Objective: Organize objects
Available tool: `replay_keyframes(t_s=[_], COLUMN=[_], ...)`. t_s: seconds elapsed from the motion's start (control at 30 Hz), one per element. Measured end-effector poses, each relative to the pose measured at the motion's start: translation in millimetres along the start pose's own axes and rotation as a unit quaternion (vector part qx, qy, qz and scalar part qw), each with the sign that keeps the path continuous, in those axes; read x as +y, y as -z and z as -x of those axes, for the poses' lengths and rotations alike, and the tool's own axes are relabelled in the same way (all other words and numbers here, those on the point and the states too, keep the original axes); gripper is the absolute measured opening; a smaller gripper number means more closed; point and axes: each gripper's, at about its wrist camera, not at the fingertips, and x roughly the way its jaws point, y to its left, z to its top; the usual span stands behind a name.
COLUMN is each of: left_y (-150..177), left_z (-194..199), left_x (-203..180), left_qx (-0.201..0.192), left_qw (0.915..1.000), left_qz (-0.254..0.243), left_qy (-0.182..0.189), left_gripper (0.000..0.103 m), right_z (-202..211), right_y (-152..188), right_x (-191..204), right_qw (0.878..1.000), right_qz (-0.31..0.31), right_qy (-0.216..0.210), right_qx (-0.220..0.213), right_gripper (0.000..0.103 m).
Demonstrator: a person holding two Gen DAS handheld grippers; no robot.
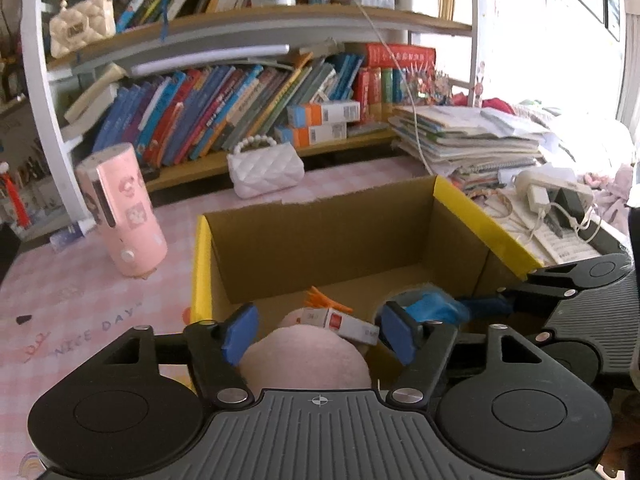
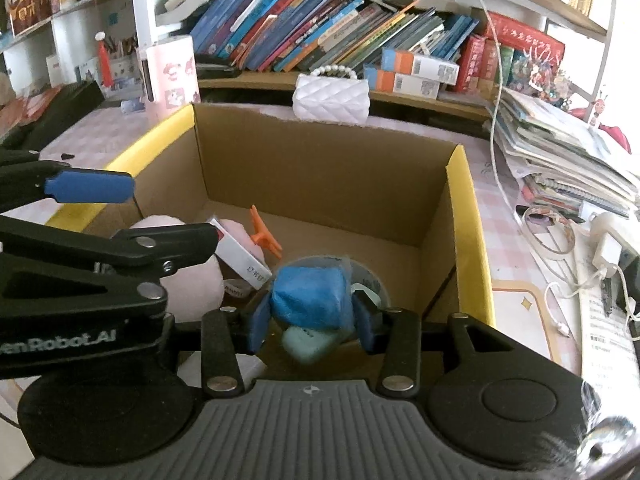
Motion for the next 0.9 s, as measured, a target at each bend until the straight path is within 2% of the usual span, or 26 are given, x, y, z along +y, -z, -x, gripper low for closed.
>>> replay_keyframes(t_s=[0.13, 0.27, 0.5, 0.67, 0.77, 0.83, 0.9], left_y=[1, 5, 17, 31, 42, 51, 61], left_z=[20, 38, 75, 100, 112, 119, 126], left_x=[1, 6, 17, 25, 32, 37, 41], left_qx=[-0.02, -0.035, -0.061, -0.074, -0.072, -0.067, -0.059], left_qw=[0.9997, 0.9991, 0.9965, 0.9941, 0.9934, 0.9929, 0.9926], left_qz=[0.009, 0.022, 0.051, 0.067, 0.075, 0.081, 0.086], left_qy=[-0.005, -0.009, -0.025, -0.043, -0.05, -0.056, -0.062], left_gripper=[0.078, 0.078, 0.086, 0.09, 0.091, 0.093, 0.094], right_z=[14, 28, 57, 78, 89, 95, 100], right_y=[4, 8, 15, 23, 30, 36, 42], right_x=[-1, 1, 7, 18, 28, 37, 47], right_qw=[1.0, 0.999, 0.996, 0.993, 0.992, 0.991, 0.991], right_qz=[-0.015, -0.031, -0.054, -0.068, -0.075, -0.08, -0.083], right_qy=[0.003, 0.013, 0.039, 0.056, 0.062, 0.067, 0.073], right_qx=[-0.015, -0.032, -0.062, -0.079, -0.083, -0.083, -0.081], right_gripper=[0.043, 0.043, 0.048, 0.057, 0.059, 0.067, 0.069])
